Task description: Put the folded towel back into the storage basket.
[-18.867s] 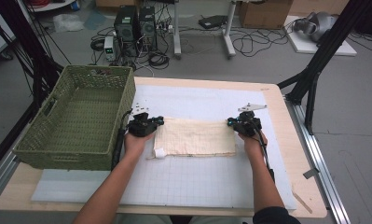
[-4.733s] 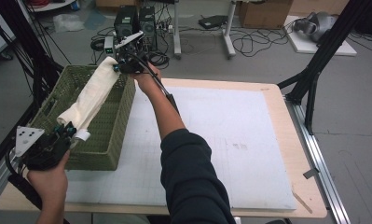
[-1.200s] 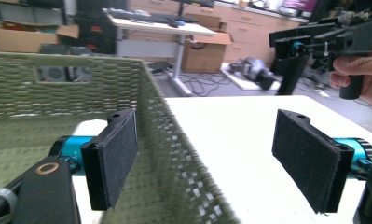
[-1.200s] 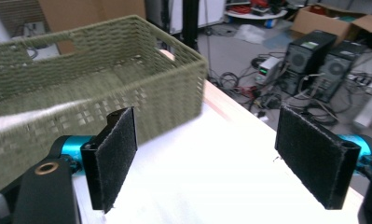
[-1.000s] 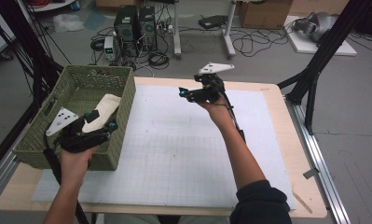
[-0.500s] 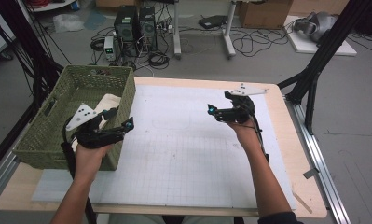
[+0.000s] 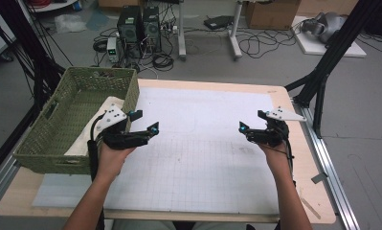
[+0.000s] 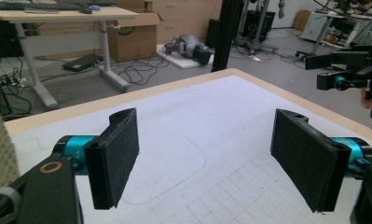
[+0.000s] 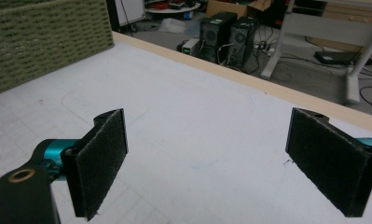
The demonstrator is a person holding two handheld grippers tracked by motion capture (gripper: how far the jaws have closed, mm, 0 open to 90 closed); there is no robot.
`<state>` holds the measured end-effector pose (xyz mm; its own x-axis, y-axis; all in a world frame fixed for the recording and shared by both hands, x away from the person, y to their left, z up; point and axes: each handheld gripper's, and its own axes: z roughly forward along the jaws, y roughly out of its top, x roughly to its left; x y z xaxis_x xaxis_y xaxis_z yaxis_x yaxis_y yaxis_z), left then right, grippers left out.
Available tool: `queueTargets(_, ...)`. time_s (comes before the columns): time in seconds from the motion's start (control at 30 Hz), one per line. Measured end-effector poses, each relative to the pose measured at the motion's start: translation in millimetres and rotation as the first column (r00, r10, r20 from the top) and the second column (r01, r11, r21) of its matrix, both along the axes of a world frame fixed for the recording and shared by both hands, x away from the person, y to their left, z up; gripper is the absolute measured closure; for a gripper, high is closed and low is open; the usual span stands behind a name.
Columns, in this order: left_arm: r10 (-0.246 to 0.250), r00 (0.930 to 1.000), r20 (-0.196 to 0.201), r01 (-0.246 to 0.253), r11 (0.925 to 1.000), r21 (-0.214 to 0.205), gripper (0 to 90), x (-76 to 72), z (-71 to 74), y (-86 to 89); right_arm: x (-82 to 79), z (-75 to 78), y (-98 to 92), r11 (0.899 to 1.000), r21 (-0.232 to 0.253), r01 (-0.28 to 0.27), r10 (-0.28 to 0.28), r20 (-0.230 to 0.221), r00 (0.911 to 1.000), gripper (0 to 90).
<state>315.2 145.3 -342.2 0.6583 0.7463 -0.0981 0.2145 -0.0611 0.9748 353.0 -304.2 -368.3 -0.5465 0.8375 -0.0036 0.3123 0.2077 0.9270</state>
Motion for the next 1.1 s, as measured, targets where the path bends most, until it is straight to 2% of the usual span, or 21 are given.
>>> queueTargets(0.3, -0.045, 0.9988, 0.021, 0.044, 0.9989, 0.017, 23.7, 5.1, -10.0, -20.9, -14.9, -9.8, -12.4, 0.999, -0.024, 0.04, -0.04, -0.001, 0.9992, 11.7)
queueTargets(0.5, -0.062, 0.998, 0.014, 0.062, 0.9979, 0.019, 23.5, 8.8, -21.2, -31.6, -22.5, -15.0, -17.6, 0.998, -0.045, 0.05, -0.05, 0.005, 0.9987, 11.7)
queueTargets(0.6, -0.059, 0.998, 0.023, 0.059, 0.9982, 0.011, 23.6, 8.8, -23.7, -34.1, -25.5, -15.2, -18.4, 0.998, -0.038, 0.047, -0.047, 0.004, 0.9989, 11.7)
queueTargets(0.7, -0.063, 0.998, 0.005, 0.063, 0.9979, 0.01, 23.6, 11.0, -29.1, -35.6, -27.5, -15.9, -19.6, 0.998, -0.043, 0.041, -0.041, 0.006, 0.9991, 11.7)
queueTargets(0.87, -0.068, 0.9977, 0.004, 0.068, 0.9976, 0.015, 23.6, 10.8, -34.1, -36.0, -31.3, -13.9, -22.8, 0.998, -0.026, 0.051, -0.051, 0.015, 0.9986, 11.7)
queueTargets(1.1, -0.071, 0.9975, 0.002, 0.071, 0.9973, 0.02, 23.6, 8.7, -40.8, -35.9, -32.9, -13.2, -20.9, 0.998, -0.035, 0.052, -0.051, 0.016, 0.9985, 11.6)
